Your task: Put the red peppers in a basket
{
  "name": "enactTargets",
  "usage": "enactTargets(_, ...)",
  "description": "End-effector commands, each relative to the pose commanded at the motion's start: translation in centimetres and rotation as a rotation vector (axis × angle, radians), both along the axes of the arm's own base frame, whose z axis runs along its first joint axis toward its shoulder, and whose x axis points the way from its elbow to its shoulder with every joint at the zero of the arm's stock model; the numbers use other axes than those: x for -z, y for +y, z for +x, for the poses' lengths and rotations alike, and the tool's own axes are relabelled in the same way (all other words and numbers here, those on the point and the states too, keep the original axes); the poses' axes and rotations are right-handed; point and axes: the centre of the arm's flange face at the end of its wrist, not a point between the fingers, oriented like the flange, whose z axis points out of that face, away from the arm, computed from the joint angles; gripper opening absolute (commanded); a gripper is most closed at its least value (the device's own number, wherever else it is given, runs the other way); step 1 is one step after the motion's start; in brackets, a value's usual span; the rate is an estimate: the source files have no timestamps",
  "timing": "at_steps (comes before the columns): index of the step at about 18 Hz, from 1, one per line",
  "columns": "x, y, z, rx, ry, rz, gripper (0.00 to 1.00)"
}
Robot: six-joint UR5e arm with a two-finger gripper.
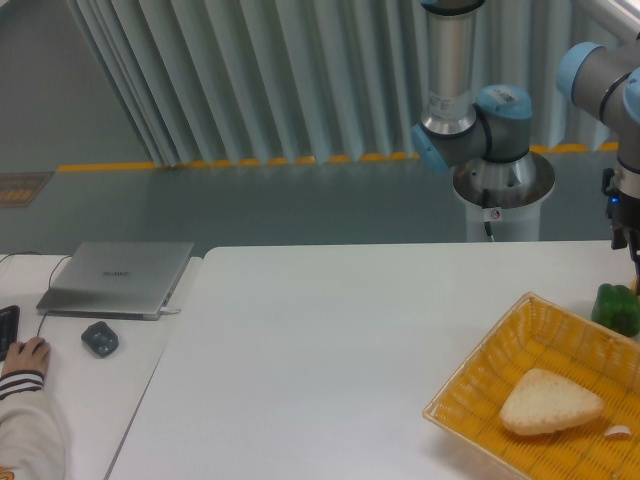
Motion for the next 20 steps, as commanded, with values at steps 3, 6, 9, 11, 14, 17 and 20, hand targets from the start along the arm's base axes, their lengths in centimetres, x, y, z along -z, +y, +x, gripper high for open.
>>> enactTargets(3, 0.0, -0.1, 0.1, -0.002, -0.003, -0.002, 1.0)
enactTargets(6, -1.3, -0.6, 0.7, -0.012, 0.016, -0.003, 1.0)
enactTargets(9, -1.3, -2.1, -0.7, -0.064, 0.024, 0.002, 1.0)
enactTargets(11, -1.3, -3.7, -1.9, -0.085, 0.032, -0.01, 1.0)
enactTargets(14, -1.1, -5.8, -3.5, -0.128, 0.035, -0.025, 1.0)
enactTargets(17, -0.2, -9.3, -5.9, -0.202, 0.007, -0.014, 1.0)
enactTargets(20, 1.3, -13.2, -9.0, -0.318, -0.051, 0.057, 1.0)
